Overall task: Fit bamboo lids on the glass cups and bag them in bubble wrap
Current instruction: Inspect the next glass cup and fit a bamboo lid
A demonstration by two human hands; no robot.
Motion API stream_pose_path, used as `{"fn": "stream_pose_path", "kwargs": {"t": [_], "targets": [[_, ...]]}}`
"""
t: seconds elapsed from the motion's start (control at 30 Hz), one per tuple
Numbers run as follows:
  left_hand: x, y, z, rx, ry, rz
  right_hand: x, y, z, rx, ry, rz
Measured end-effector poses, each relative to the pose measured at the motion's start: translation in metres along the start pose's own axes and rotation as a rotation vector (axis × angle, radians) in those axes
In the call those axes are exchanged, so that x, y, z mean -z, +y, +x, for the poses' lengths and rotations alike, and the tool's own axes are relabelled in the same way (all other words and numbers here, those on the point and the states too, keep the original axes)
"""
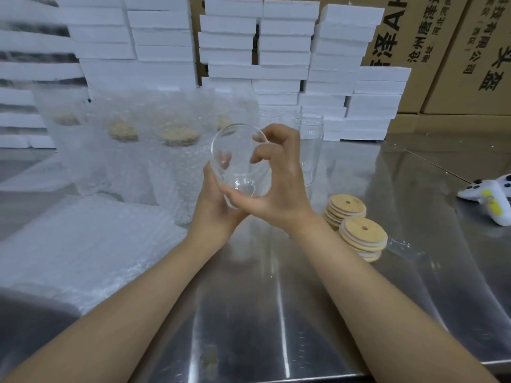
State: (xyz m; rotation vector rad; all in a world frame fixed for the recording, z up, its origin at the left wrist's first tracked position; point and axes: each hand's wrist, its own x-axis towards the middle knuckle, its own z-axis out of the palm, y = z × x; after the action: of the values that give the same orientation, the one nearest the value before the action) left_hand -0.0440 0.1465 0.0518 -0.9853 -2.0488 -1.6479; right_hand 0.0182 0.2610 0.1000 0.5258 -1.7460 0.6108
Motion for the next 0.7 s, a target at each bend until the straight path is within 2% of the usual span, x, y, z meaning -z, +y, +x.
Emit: {"fn": "stream_pose_path", "kwargs": {"t": [0.07,0.17,0.27,0.37,0.53,0.63,0.7], "targets": [[0.003,-0.003,0.001,0.002,-0.020,-0.014,-0.004,0.007,-0.007,0.016,0.026,0.064],[0.004,-0.002,-0.001,0.019,-0.051,-0.069,-0.012,0.014,-0.032,-0.221,-0.041,0.128],[0.008,-0.004,-0.002,-0.015,-0.058,0.028,-0.017,0.017,-0.048,-0.388,-0.152,0.192],[0.015,-0.004,0.003,-0.004,-0.059,0.069,-0.017,0.027,-0.053,-0.363,-0.119,0.187],[-0.003,0.004,0.008,0.036,-0.150,0.028,-0.026,0.010,-0.040,-0.168,-0.030,0.165],[0.002,0.000,0.007,0.027,-0.115,0.065,-0.014,0.024,-0.042,-0.279,-0.133,0.164],[0.010,0.002,0.001,0.024,-0.130,0.010,-0.006,0.029,-0.047,-0.391,-0.156,0.183]]}}
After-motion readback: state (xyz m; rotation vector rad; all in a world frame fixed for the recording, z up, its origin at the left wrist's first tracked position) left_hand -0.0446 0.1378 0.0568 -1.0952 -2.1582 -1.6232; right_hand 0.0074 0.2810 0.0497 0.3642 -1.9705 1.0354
